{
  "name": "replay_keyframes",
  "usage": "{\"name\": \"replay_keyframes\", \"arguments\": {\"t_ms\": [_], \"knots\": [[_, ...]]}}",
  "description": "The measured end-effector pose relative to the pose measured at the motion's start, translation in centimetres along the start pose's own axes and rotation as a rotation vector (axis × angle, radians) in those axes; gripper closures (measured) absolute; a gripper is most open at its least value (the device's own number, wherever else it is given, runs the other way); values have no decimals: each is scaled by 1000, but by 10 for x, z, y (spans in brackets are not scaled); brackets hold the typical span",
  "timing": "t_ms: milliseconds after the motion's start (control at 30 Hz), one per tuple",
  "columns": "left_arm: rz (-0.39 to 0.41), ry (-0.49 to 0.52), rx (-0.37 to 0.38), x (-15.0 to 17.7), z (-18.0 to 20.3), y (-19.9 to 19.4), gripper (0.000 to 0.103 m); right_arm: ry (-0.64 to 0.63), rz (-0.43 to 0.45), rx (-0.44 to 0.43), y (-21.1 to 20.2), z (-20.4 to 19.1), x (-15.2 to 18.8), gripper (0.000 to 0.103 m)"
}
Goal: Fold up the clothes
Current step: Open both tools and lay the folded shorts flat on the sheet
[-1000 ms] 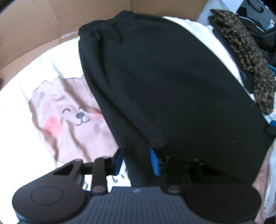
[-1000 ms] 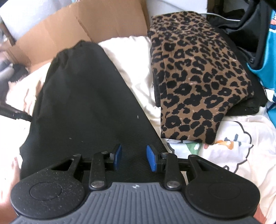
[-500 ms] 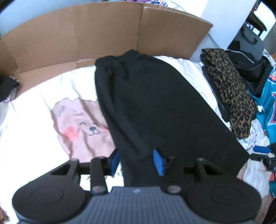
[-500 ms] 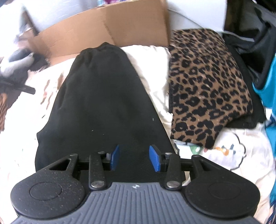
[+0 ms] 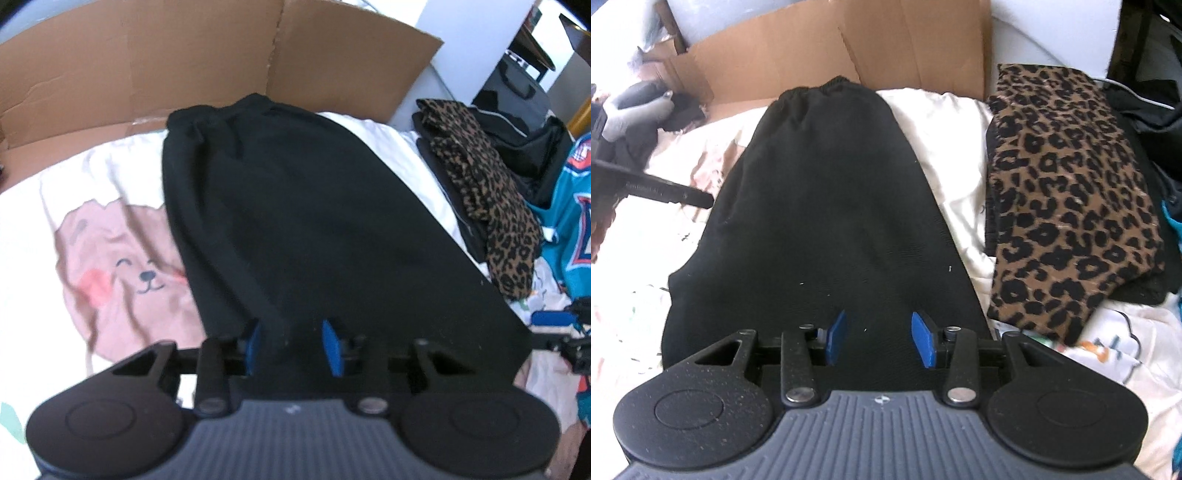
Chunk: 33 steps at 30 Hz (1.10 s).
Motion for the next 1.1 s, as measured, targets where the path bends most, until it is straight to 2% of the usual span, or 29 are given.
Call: {"name": "replay_keyframes", "arguments": {"t_ms": [100, 200, 433, 700, 833, 933, 1100], "knots": [[8, 13, -4, 0, 1, 15, 79, -14, 11, 17, 17, -1, -1, 56], [14, 22, -9, 5, 1, 29, 79, -33, 14, 50, 34, -3, 0, 57], [-34, -69, -13, 43, -4, 45, 78, -17, -52, 92, 53, 12, 28, 57], [-32, -82, -20, 91, -4, 19, 79, -1, -90, 152, 42, 34, 56, 58], [-42, -83, -10, 112, -12, -1, 79, 16, -109, 153, 39, 44, 67, 59], [-40, -85, -24, 124, -21, -15, 79, -31, -128, 169, 38, 43, 70, 59], [-29, -154, -30, 136, -44, -30, 79, -44, -141, 178, 39, 43, 72, 59]]}}
Point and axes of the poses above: each gripper's, at about its wrist camera, not at the fingertips, and y roughly the way its jaws point, z to its right, x to its underside, the point moved 3 cm from there along y, roughly the way its jaws point
